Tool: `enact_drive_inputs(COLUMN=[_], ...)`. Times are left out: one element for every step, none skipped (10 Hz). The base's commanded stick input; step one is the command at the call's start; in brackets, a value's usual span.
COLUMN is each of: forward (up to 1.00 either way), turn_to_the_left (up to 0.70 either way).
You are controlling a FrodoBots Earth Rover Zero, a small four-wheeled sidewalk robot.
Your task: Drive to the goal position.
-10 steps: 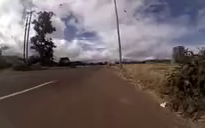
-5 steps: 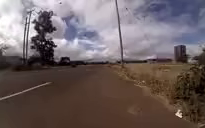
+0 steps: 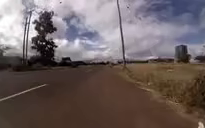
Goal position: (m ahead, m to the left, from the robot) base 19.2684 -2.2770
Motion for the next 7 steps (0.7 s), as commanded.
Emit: enact_drive_inputs(forward=[0.7, 0.7, 0.7, 0.7, 0.7, 0.7, 0.7], turn_to_the_left=[0.0, 0.0, 0.0, 0.0, 0.0, 0.0, 0.0])
